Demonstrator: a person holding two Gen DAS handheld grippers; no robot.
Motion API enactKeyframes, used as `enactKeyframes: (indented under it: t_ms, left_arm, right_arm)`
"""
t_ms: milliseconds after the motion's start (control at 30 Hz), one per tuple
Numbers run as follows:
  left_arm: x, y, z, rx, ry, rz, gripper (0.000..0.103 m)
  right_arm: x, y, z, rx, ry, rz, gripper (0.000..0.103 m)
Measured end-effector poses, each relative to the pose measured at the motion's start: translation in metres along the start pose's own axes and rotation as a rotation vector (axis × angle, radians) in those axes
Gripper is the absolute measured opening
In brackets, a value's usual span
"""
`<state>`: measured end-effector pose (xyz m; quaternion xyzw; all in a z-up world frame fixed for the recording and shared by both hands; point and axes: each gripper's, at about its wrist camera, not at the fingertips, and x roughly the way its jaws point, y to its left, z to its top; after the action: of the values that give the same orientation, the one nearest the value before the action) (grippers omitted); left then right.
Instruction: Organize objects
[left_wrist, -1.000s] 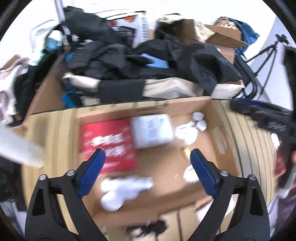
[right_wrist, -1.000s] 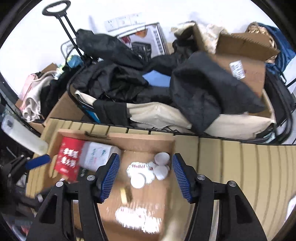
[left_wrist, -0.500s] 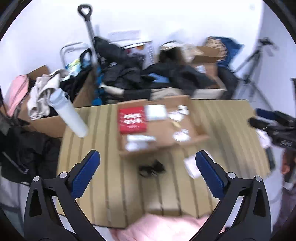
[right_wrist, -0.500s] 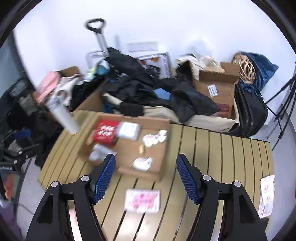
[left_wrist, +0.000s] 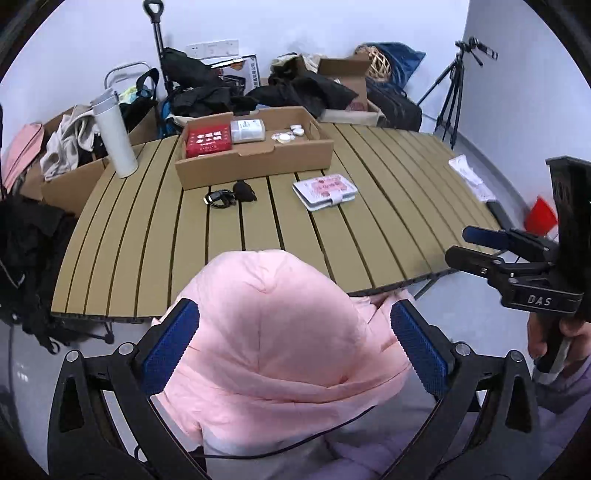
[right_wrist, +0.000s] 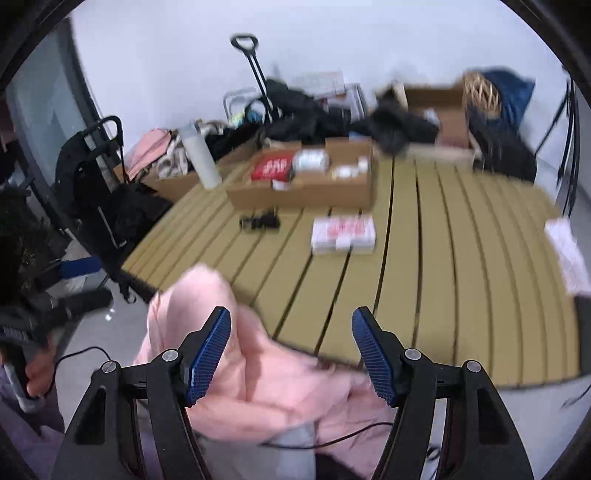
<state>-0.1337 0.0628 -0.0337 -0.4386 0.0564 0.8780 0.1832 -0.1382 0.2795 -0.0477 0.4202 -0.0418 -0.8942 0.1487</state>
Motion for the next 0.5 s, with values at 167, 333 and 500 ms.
enactKeyframes:
  t_ms: [167,333,500]
  left_arm:
    - [0.018,0.007,0.007,-0.082,0.023,-0.028,0.103]
    - [0.053,0.007,0.024,-0.090,0.034,-0.054,0.103]
    - [0.109,0.004,0.069,-0.131,-0.045,-0.027,0.089]
  right_arm:
    - [0.005,-0.006,-0.001,0.013,-0.017,-0.002,0.072]
    - [0.026,-0.029,-0.001,0.044,0.022,-0.003,0.072]
    - [0.054,-0.059,0.029,0.075,-0.017,-0.009,0.072]
